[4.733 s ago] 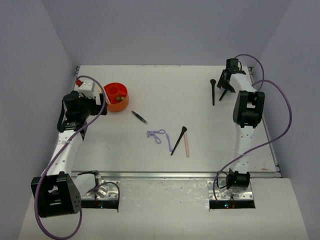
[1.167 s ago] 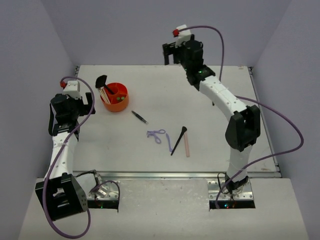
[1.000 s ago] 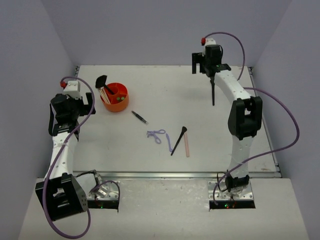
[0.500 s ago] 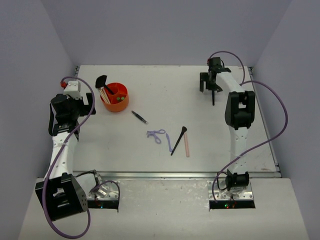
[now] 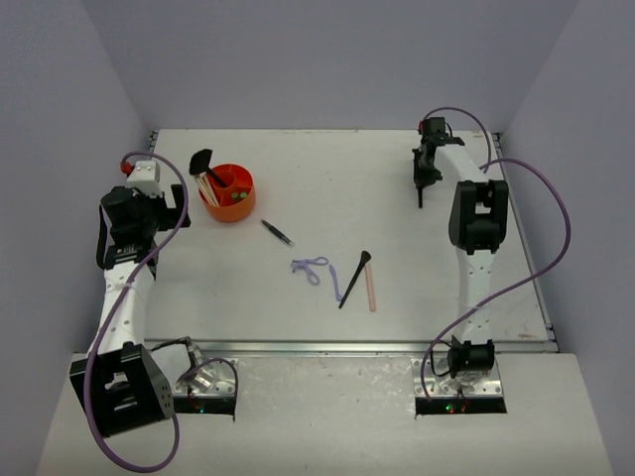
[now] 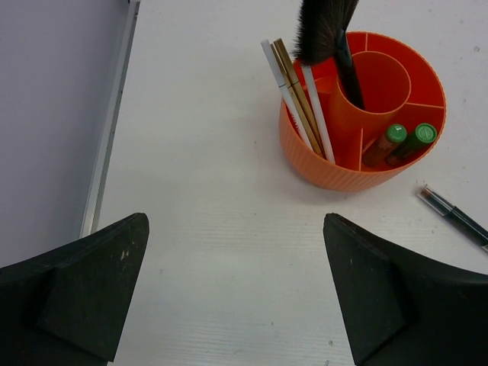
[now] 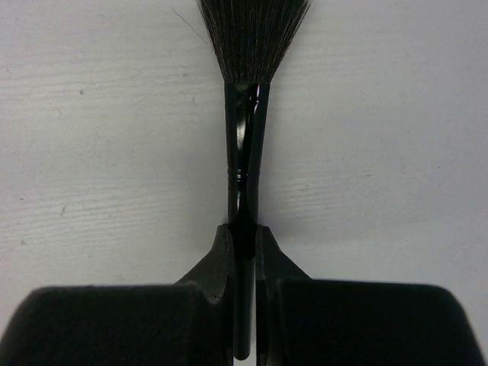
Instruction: Organize the makeup
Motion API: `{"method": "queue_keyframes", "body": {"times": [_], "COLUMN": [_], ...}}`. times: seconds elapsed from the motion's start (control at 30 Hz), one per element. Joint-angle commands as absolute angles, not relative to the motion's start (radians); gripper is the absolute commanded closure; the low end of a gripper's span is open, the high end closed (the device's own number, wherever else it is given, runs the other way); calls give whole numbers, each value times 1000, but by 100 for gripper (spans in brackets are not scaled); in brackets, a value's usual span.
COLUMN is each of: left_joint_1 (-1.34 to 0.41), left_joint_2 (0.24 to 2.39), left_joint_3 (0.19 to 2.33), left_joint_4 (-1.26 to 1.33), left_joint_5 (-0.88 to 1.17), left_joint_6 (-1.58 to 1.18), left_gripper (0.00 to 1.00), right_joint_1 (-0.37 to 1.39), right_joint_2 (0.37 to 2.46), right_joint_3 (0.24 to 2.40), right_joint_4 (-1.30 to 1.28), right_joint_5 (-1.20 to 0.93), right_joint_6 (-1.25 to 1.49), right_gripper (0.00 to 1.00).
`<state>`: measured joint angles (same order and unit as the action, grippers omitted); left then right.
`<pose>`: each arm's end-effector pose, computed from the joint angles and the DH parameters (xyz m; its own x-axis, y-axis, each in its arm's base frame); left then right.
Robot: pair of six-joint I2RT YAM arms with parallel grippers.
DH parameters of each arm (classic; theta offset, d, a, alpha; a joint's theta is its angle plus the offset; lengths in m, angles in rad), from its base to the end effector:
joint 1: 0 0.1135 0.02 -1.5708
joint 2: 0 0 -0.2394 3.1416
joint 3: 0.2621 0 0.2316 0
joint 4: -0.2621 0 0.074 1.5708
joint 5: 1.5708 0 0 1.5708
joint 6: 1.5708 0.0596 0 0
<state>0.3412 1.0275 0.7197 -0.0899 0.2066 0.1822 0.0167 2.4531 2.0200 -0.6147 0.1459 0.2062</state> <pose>0.2393 0.0720 0.2566 -0.3860 0.0511 -0.9211 -0.0807 0.9928 0.0889 0.4996 -0.0003 0.1110 -0.8364 0.1886 -0.5147 0.2323 0.9724 -0.0210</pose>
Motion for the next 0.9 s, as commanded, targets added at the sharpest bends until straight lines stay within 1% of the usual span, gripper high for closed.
{"method": "queue_keyframes", "body": {"times": [0.0, 0.1, 0.23, 0.27, 0.3, 0.33, 0.37, 0.43, 0.53, 0.57, 0.63, 0.7, 0.8, 0.87], "left_joint_1": [347, 347, 347, 345, 345, 345, 346, 347, 347, 347, 348, 347, 347, 347], "left_joint_2": [1010, 1002, 1000, 1000, 999, 993, 982, 968, 920, 904, 854, 812, 743, 726], "left_joint_3": [746, 759, 796, 806, 817, 835, 854, 879, 928, 941, 965, 975, 983, 987], "left_joint_4": [-68, -77, -118, -134, -149, -183, -215, -240, -332, -350, -386, -402, -411, -418], "left_joint_5": [218, 223, 265, 284, 312, 370, 428, 486, 645, 692, 808, 884, 968, 988], "left_joint_6": [185, 198, 223, 231, 241, 270, 294, 323, 349, 350, 341, 320, 258, 237], "left_gripper": [4, 4, 4, 4, 4, 4, 4, 4, 4, 4, 4, 4, 4, 4], "right_joint_1": [7, 13, 41, 56, 60, 74, 97, 149, 322, 341, 441, 524, 631, 690], "right_joint_2": [2440, 2296, 1990, 1923, 1859, 1753, 1672, 1601, 1460, 1438, 1426, 1445, 1516, 1540], "right_joint_3": [1982, 1835, 1517, 1401, 1376, 1293, 1223, 1150, 1070, 1046, 1009, 1025, 1076, 1095], "right_joint_4": [-656, -521, -199, -64, -34, 69, 159, 251, 368, 414, 519, 565, 599, 627], "right_joint_5": [110, 40, 18, 11, 5, -46, -88, -112, -105, -127, -181, -225, -297, -319], "right_joint_6": [164, 145, 134, 133, 135, 142, 144, 132, 97, 126, 209, 251, 314, 332], "right_gripper": [100, 100, 100, 100, 100, 100, 100, 100, 100, 100, 100, 100, 100, 100]}}
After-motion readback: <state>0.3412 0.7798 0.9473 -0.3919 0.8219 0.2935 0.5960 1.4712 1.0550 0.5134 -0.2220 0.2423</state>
